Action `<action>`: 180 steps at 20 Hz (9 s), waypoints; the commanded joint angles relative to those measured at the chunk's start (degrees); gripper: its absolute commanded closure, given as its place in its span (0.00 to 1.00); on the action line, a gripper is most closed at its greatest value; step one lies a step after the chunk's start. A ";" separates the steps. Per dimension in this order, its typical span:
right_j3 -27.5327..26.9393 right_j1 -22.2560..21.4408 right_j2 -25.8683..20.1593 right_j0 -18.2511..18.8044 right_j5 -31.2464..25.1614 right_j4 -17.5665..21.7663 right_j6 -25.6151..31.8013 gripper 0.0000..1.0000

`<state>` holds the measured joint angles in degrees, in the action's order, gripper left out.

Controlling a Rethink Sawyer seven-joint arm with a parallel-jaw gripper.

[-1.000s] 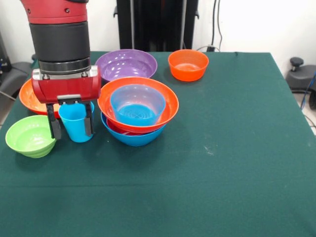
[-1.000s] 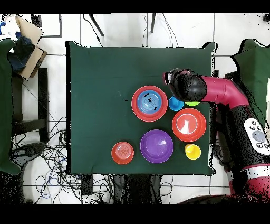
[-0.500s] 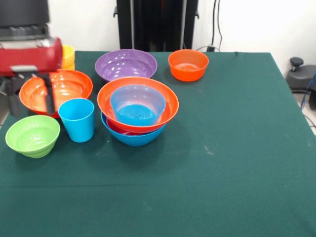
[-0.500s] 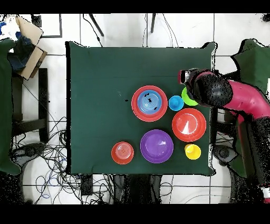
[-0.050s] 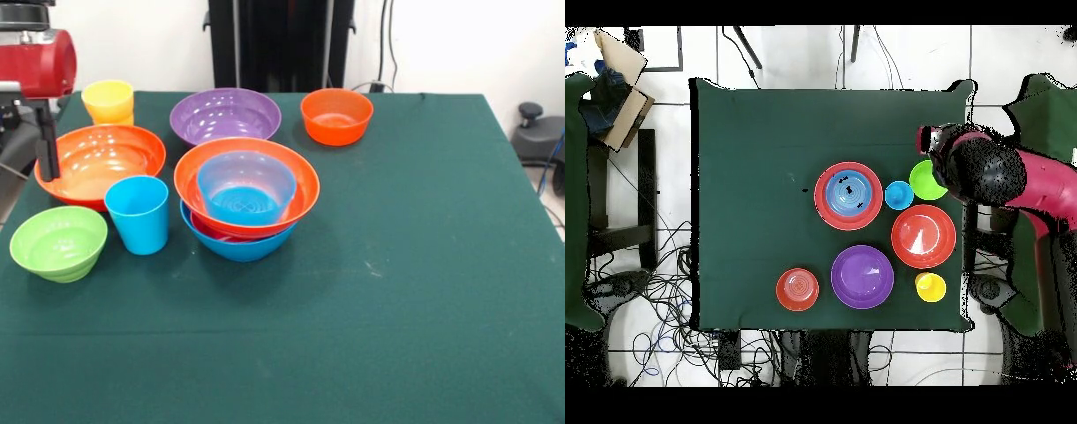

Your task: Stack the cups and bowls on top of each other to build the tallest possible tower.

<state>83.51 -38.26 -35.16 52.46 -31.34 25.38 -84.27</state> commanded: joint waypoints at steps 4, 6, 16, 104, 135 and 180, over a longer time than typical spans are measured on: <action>8.13 -1.32 0.32 -2.81 1.54 4.11 1.60 0.00; 9.50 -2.53 0.89 -3.00 1.20 4.27 1.27 0.00; 19.35 -6.02 -0.13 0.19 11.78 6.12 -2.77 0.00; -10.90 15.67 9.77 -9.78 -6.22 8.90 2.10 1.00; 9.65 -2.70 4.84 -3.11 -6.34 3.90 4.78 0.00; 12.36 5.80 13.42 -6.15 11.28 10.15 -3.83 0.00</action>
<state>101.06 -38.14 -23.88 49.32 -25.17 29.94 -84.27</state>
